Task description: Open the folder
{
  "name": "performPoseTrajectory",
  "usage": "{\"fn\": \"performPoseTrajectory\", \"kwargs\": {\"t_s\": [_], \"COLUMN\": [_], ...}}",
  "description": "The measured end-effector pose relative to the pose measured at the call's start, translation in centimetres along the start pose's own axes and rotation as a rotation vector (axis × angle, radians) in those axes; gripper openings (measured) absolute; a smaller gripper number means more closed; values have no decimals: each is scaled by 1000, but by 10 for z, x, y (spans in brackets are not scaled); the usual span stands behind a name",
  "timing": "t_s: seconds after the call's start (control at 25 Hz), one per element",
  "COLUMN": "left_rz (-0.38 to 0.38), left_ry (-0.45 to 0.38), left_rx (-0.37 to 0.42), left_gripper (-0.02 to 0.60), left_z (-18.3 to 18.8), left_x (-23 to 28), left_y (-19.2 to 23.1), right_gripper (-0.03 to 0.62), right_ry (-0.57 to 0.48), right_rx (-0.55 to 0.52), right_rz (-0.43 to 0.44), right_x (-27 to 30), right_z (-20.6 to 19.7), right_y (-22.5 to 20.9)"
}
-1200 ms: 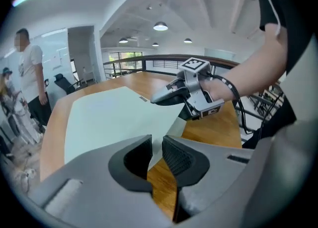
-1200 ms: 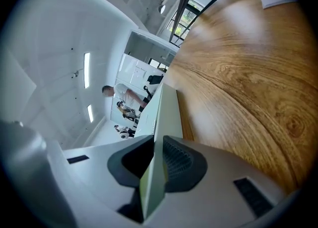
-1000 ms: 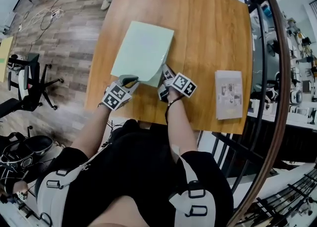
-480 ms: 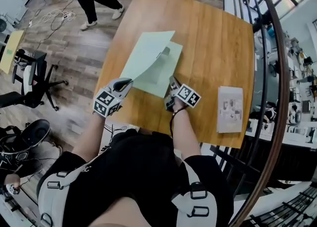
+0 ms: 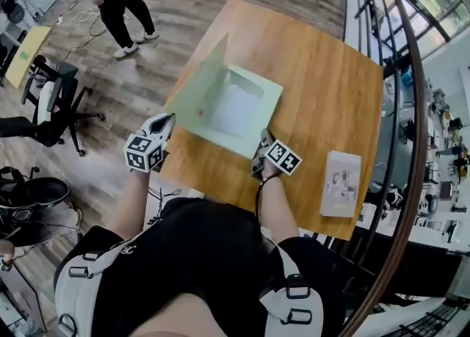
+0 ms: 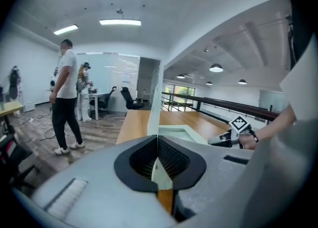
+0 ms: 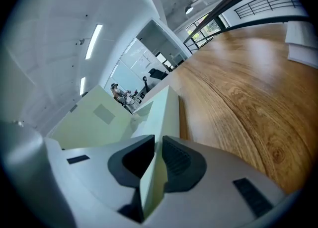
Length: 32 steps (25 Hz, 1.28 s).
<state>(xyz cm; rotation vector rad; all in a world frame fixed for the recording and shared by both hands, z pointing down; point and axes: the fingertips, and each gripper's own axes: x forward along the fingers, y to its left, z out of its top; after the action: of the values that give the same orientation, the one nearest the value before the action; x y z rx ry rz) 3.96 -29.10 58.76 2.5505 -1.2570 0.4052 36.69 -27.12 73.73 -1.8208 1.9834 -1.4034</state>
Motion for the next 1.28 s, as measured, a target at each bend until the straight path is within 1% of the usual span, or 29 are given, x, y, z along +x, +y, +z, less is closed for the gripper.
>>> {"fn": "performPoseTrajectory", "kwargs": {"t_s": [0.08,0.16,0.32,0.4,0.56,0.68,0.8,0.88,0.96,1.04,1.16,1.28], "left_rz": [72,127,226,263,310,343,369,373,368,371,368,365], "left_ry": [2,5,19,30,59,109,186,242,278,293,303,293], "left_rx": [-59,-108,-164,-192,-253,-300,-334,-356,-400,-441,-453,-470], "left_gripper": [0,1,2,2,2,3,16,33,53,74,89,95], "left_z": [-11,-23,-41,-50,-77,-100,-129,-151,-172,-180,-183,-183], "left_x": [-5,-5,-5,-5,-3,5,16,21,23,20,18,17], "left_y": [24,40,71,90,127,151,173,186,196,202,201,199], "right_gripper": [54,54,54,54,54,54,54,54,54,54,55,55], "right_ry": [6,13,14,14,14,13,6,2,1,1,-5,-4], "right_rx": [-8,-11,-24,-35,-71,-80,-87,-99,-100,-94,-95,-105], "right_rz": [-8,-16,-34,-46,-81,-107,-126,-139,-146,-152,-161,-174], "right_x": [1,-2,-7,-5,-2,-4,-3,-2,-1,0,0,-1], "right_z": [-2,-2,1,-1,-5,-3,-2,-5,-9,-11,-8,-7], "right_y": [0,-3,-3,1,4,4,3,4,5,6,6,4]}}
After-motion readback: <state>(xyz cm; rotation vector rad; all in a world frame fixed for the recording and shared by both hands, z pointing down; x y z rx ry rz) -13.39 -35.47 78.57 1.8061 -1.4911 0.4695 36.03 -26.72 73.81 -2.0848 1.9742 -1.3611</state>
